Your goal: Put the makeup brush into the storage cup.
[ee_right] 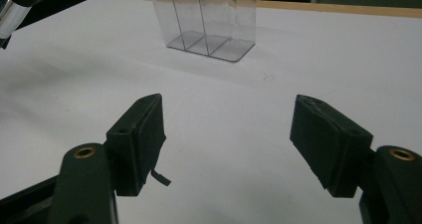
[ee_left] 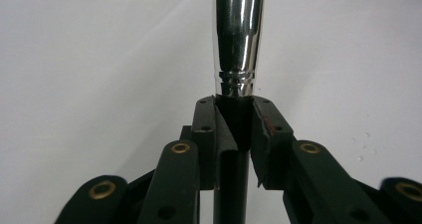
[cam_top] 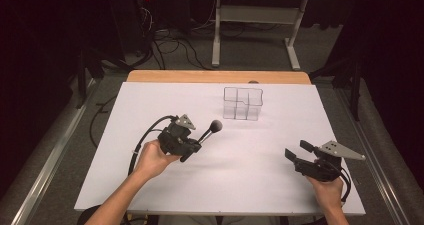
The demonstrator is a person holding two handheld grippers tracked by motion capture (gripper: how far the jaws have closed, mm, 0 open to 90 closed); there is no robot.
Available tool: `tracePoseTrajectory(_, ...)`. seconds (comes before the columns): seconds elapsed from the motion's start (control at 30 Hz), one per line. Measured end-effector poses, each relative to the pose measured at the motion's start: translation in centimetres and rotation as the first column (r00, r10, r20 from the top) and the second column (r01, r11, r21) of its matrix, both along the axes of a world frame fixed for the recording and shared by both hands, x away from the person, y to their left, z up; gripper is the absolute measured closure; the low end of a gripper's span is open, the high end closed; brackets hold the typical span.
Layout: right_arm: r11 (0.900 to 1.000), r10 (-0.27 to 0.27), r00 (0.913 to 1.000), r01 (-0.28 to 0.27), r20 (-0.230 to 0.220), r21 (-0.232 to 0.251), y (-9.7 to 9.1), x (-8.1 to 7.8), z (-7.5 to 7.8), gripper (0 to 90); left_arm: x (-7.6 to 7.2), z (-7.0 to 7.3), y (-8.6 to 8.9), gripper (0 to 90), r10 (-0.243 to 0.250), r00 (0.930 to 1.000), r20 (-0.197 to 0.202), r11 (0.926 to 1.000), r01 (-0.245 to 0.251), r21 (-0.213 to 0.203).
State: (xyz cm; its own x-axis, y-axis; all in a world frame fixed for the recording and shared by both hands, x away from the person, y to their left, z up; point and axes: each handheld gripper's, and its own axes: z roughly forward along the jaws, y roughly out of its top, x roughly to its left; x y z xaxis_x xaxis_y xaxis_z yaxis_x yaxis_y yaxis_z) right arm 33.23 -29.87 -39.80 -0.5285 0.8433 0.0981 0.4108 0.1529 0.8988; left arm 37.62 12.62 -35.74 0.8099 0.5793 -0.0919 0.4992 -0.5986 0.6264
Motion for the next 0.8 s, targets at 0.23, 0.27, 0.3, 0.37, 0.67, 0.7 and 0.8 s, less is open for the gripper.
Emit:
tracePoseTrajectory(0.23,1.0,-0.002,1.0,0.002,0.0,0.004,0.0,-0.1,0.0,31.5,-0.8,-0.2,-0.2,74.4,-0.007,0.9999,0.011,0.9995,0.008,-0.032)
tracePoseTrajectory(0.27,1.0,0.0,1.0,0.0,0.0,0.003,0.0,0.0,0.0,31.5,-0.9,-0.2,-0.3,74.4,-0.009,0.9999,0.014,0.9994,0.01,-0.034)
tracePoseTrajectory(0.3,1.0,0.0,1.0,0.0,-0.001,0.003,0.0,0.0,0.0,31.6,-1.0,-0.2,-0.4,74.4,-0.012,0.9998,0.014,0.9991,0.013,-0.042)
tracePoseTrajectory(0.37,1.0,0.003,1.0,-0.003,0.005,0.0,0.0,0.0,0.0,31.9,-1.2,-0.3,-0.5,74.4,-0.02,0.9997,0.014,0.9985,0.02,-0.05)
tracePoseTrajectory(0.67,1.0,0.0,1.0,0.0,0.0,0.002,0.0,-0.1,0.0,32.2,-1.8,-0.6,-1.0,74.4,-0.031,0.9992,0.024,0.9967,0.033,-0.075)
tracePoseTrajectory(0.7,1.0,0.001,1.0,-0.001,0.003,0.002,0.1,-0.1,0.0,32.2,-1.9,-0.6,-1.0,74.4,-0.034,0.9991,0.026,0.9964,0.035,-0.077)
tracePoseTrajectory(0.8,1.0,0.002,1.0,-0.002,0.0,0.005,0.1,-0.1,0.0,32.2,-2.2,-0.6,-1.2,74.4,-0.036,0.9987,0.035,0.9949,0.039,-0.093)
